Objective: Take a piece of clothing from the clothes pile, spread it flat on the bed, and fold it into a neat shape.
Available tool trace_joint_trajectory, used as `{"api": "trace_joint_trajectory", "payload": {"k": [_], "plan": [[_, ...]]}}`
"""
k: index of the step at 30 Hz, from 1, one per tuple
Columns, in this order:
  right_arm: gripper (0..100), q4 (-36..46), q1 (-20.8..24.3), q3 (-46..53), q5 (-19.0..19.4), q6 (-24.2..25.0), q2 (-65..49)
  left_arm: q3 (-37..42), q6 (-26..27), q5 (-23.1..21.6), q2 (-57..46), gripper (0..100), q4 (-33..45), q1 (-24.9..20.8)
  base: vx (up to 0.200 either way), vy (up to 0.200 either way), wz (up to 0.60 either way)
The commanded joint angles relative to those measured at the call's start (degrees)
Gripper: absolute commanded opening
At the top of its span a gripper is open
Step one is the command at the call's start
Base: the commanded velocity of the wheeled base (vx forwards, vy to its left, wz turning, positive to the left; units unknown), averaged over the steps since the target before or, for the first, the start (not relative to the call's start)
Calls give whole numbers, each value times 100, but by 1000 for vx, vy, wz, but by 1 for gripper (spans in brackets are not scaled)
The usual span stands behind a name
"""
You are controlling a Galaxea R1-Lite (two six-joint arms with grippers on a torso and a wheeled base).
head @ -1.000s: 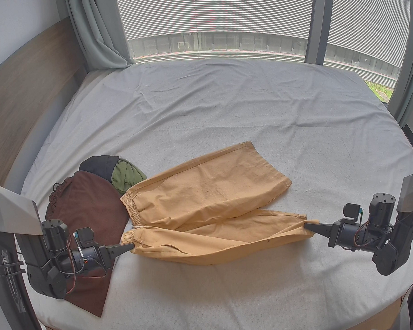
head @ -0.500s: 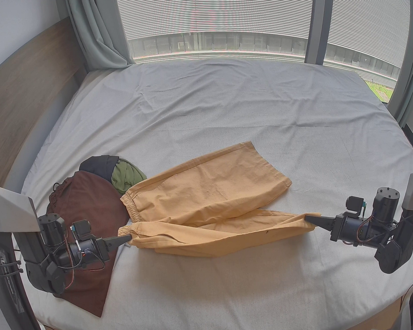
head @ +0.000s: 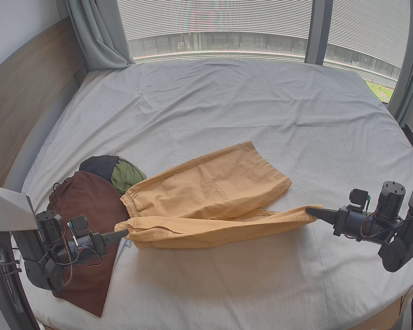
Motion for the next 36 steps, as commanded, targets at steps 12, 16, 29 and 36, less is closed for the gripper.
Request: {"api": "trace_joint_trajectory", "payload": {"k": [12,16,29,36], "plan": [[0,-8,56,-413,-287,269,-340,-90,-122,11,-33,0,-5,68,0,0,0],[0,1,47,-870,-428,585,-322,-116,-210,20,-77,0,-5,68,0,0,0],[0,440,38,-1925,-437,867,20,-195,-579,345,-174,0,-5,-20,0,0,0],[0,1152,29,-3059,-437,1113,346,-397,-975,890,-147,0,-5,-143,0,0,0]]}}
